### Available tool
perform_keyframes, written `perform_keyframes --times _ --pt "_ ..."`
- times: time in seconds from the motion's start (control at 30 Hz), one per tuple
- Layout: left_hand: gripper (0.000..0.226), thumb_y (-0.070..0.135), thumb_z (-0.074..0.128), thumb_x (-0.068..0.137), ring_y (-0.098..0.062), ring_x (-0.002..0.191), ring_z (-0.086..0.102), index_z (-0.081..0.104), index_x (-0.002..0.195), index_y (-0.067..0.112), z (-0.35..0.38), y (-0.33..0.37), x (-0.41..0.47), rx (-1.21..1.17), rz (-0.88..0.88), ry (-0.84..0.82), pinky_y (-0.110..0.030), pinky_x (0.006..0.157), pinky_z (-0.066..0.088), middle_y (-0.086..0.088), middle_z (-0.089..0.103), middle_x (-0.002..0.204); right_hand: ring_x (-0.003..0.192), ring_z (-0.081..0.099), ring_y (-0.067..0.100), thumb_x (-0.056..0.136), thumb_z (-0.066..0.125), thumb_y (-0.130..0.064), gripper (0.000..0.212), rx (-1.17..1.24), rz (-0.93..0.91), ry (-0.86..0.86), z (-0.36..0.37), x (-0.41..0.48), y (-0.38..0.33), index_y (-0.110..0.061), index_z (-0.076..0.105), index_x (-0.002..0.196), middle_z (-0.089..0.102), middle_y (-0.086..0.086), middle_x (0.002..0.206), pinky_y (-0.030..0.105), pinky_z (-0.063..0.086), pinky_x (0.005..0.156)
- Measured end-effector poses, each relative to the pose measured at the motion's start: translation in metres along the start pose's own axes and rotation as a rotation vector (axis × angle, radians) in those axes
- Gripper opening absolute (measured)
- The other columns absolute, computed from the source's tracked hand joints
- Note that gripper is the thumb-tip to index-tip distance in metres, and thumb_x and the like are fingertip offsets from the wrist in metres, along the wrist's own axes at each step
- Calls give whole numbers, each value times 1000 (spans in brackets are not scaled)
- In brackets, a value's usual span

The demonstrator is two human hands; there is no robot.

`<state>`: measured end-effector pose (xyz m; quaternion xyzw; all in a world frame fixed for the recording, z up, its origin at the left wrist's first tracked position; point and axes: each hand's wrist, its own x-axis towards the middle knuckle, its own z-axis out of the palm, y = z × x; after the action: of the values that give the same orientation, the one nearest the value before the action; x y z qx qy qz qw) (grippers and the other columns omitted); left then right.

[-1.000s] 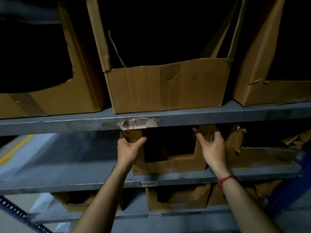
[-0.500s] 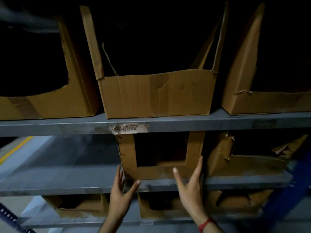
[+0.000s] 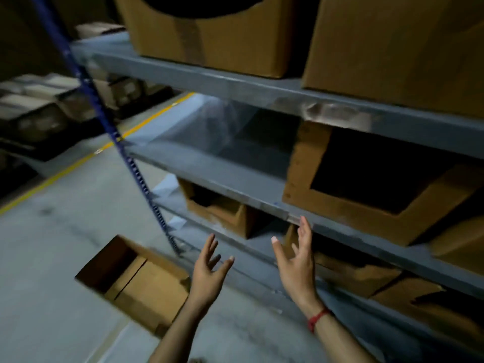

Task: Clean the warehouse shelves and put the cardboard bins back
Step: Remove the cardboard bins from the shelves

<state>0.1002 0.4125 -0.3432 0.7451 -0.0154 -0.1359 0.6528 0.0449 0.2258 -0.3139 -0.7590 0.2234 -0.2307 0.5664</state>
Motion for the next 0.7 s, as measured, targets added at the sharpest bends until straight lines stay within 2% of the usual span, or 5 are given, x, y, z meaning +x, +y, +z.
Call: perform_keyframes --times 0.1,0.17,0.3,0.37,0.7 --pt "72 20 75 88 -22 135 49 37 147 34 -38 -19 -6 -34 -65 79 -51 111 43 2 44 151 130 26 -25 91 68 -21 78 -17 3 -123 35 -6 -1 -36 22 152 26 -13 159 32 30 118" --pt "71 25 77 85 -24 134 51 40 144 36 -64 -32 -11 -56 -107 122 -49 108 47 2 47 149 136 29 -13 92 68 -20 76 -41 18 -214 60 -12 -1 -31 25 154 30 -12 157 35 31 119" --pt "69 12 72 90 -24 123 57 39 147 34 -116 -58 -18 -101 -196 211 -19 74 57 -2 47 146 141 34 3 91 69 -20 73 -110 22 -385 117 -23 3 -31 29 152 35 -13 154 39 34 117" --pt "72 17 71 91 -25 121 58 35 152 31 -145 -70 -21 -112 -256 253 -16 66 54 -4 45 149 141 36 4 91 69 -23 71 -138 43 -467 149 -29 3 -32 31 150 37 -11 154 38 35 117" --pt "69 19 69 94 -25 121 57 34 153 21 -262 -124 -23 -98 -454 457 -29 84 47 -9 47 149 138 36 7 94 65 -25 65 -242 169 -710 285 -65 15 -33 32 150 39 -11 152 32 38 111"
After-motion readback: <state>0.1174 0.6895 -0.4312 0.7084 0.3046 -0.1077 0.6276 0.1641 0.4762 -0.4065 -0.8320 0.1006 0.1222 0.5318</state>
